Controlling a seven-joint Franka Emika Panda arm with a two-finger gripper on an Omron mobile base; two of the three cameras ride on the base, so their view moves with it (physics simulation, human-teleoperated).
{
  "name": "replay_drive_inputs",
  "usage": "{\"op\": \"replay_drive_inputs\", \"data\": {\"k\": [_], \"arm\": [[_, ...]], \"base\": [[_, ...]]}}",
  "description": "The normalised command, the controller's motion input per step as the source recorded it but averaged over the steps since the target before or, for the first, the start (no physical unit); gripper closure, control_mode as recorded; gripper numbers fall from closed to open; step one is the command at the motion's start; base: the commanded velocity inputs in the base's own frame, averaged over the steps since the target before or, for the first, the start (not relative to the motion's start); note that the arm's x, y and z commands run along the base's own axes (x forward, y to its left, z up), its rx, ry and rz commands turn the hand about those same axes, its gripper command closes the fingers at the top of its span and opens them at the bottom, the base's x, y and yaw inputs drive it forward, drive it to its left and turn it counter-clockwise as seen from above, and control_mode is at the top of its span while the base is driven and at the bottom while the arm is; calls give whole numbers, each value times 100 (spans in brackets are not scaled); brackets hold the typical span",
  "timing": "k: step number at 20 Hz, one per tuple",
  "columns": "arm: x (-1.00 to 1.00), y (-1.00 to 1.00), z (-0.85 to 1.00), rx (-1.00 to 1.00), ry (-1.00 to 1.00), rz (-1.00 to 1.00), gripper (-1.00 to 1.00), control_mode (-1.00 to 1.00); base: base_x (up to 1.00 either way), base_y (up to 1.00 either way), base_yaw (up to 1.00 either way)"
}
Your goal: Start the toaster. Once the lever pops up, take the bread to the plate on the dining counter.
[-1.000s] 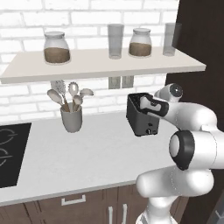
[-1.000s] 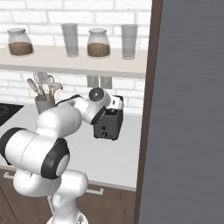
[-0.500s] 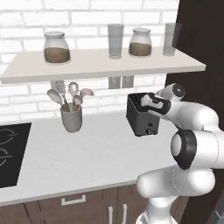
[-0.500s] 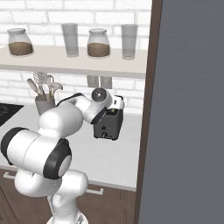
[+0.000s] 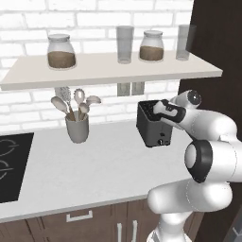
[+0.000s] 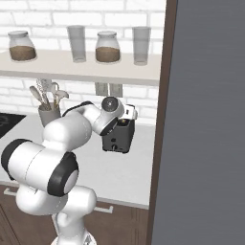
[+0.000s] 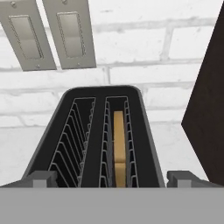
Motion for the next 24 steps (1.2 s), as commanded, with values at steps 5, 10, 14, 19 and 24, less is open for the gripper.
{"op": "replay_drive_inputs", "data": {"k": [5, 10, 14, 19, 24], "arm": [[6, 0, 0, 0, 0, 0, -100, -100], [2, 0, 0, 0, 0, 0, -100, -100], [0, 0, 0, 0, 0, 0, -100, -100], [0, 0, 0, 0, 0, 0, -100, -100], [0, 0, 0, 0, 0, 0, -100, -100]], "base": [[0, 0, 0], [0, 0, 0], [0, 0, 0], [0, 0, 0], [0, 0, 0]]}}
